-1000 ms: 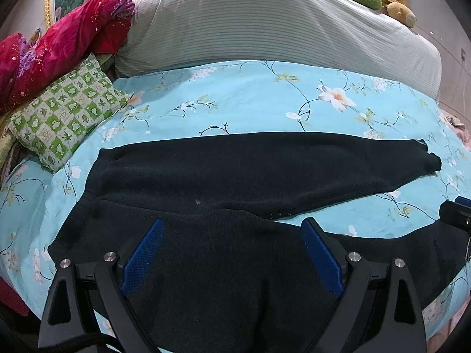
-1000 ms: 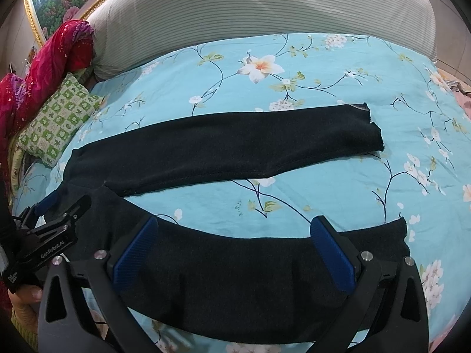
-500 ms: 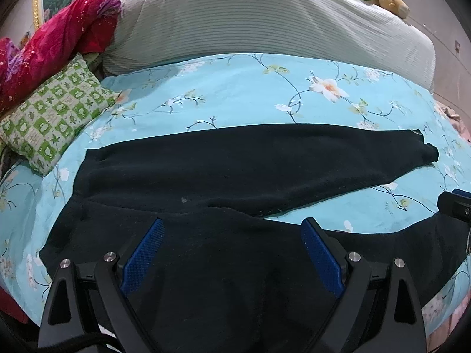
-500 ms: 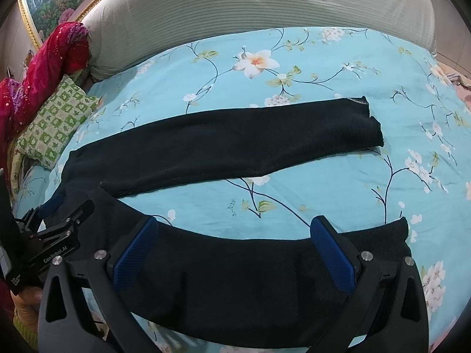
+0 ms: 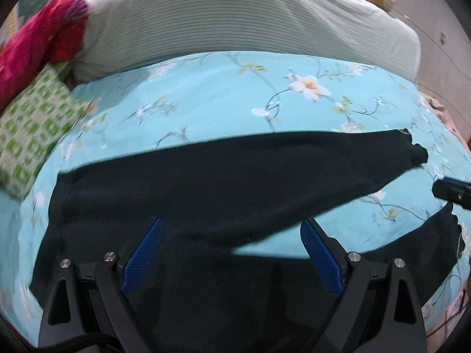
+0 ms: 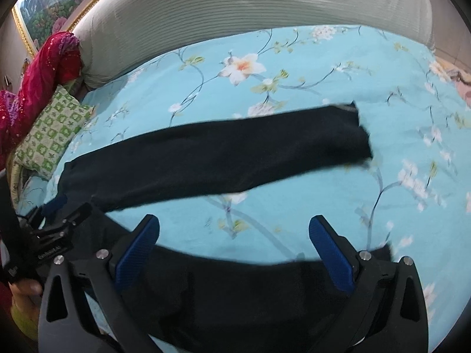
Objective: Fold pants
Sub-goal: 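Grasp the waistband with the left gripper while the right gripper grasps the other waistband corner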
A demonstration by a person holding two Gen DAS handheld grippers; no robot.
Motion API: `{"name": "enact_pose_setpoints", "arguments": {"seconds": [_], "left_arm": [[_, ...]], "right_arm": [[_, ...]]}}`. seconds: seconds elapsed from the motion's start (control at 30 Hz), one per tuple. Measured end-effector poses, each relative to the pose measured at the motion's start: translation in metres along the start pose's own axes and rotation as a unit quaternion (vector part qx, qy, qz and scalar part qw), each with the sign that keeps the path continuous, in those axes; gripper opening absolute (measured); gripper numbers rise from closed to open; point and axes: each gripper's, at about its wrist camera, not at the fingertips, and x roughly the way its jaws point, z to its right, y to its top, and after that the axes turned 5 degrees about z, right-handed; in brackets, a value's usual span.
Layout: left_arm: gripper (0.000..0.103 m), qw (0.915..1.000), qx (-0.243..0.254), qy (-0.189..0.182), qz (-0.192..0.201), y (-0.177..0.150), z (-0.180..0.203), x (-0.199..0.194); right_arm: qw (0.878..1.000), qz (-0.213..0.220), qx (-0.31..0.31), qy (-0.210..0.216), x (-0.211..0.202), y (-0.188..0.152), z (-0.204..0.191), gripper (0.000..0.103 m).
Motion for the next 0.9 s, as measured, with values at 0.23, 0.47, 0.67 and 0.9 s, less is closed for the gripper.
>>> {"name": "enact_pose_setpoints", "arguments": {"seconds": [0.23, 0.47, 0.67, 0.9], "left_arm": [[0.094, 0.9948, 0.045, -0.087, -0.029, 0.054, 0.006, 0.042], [0.094, 0.9766, 0.124, -0.163, -0.066, 0.096, 0.028, 0.105], [0.089, 0.9538, 0.157, -0.227, -0.119, 0.114, 0.036, 0.158], [0.080, 0.9266, 0.227, -0.245, -0.173, 0.110, 0.058, 0.204]], "right_arm": [[1.000, -0.007, 0.004, -0.013, 0.015, 0.044, 0.046, 0.098], [0.999, -0.038, -0.014, -0.032, 0.051, 0.080, 0.091, 0.096], [0.997, -0.073, -0.024, -0.029, 0.091, 0.104, 0.126, 0.083], [0.993, -0.103, -0.061, -0.022, 0.128, 0.114, 0.134, 0.074]]}}
